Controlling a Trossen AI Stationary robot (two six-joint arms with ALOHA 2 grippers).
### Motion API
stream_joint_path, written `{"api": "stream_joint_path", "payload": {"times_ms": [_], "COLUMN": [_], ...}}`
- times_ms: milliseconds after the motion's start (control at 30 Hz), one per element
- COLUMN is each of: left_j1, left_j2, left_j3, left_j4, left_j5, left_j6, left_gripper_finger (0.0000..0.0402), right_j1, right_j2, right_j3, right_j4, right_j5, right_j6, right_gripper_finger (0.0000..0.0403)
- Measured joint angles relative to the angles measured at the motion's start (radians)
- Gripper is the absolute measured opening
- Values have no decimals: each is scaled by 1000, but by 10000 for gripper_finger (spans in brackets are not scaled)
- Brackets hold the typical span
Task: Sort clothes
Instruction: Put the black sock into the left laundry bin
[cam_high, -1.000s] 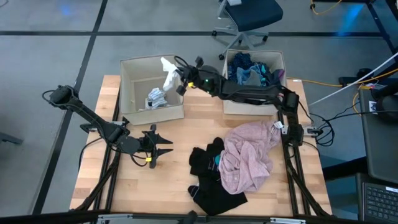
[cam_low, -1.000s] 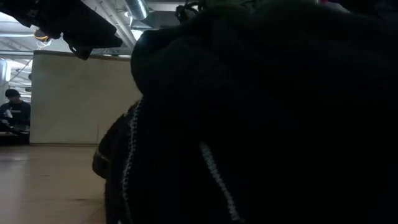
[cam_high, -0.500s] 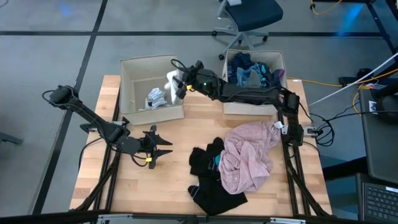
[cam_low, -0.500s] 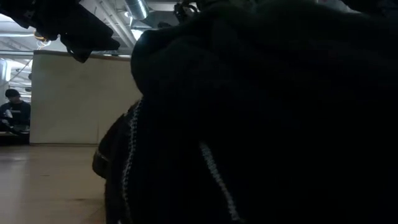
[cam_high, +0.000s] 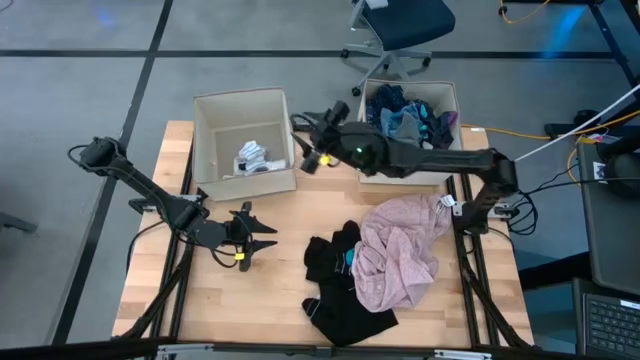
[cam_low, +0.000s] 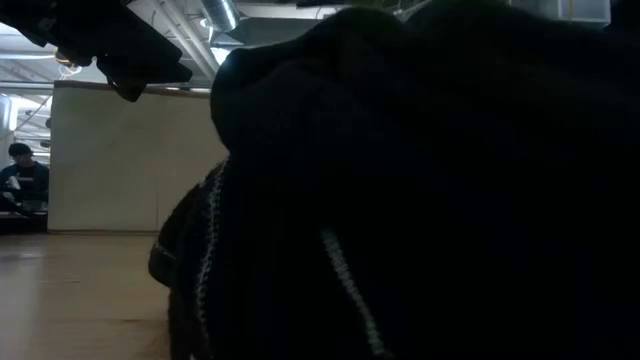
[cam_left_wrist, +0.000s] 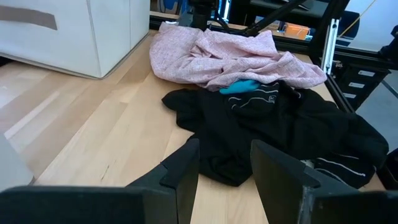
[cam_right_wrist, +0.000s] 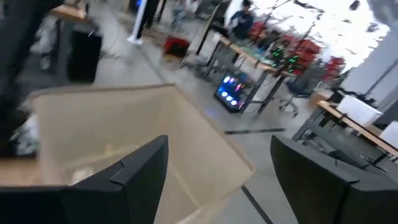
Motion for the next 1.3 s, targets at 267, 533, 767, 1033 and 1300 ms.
{"api": "stream_joint_path", "payload": {"times_ms": [267,533,767,1033,1300], "left_j1": [0,0,0,0,7], "left_j2": [0,0,0,0,0], "left_j3": [0,0,0,0,0], "left_j4": [1,2,2,0,2], "left_j5": [0,0,-5,-18,-30], "left_j6": [2,7,11,18,15], "left_gripper_finger": [135,135,135,135,135], "right_j1": [132,290,378,450,469], "right_j2": [-125,-131,-128,-62,61], "right_j3": [0,-71,-292,-406,-408], "right_j4": [-431,-647,-511,-355,-291], "right_j5": [-52,-265,-288,-336,-404], "right_j6": [139,308,355,457,440], "right_gripper_finger": [280,280,280,280,280]}}
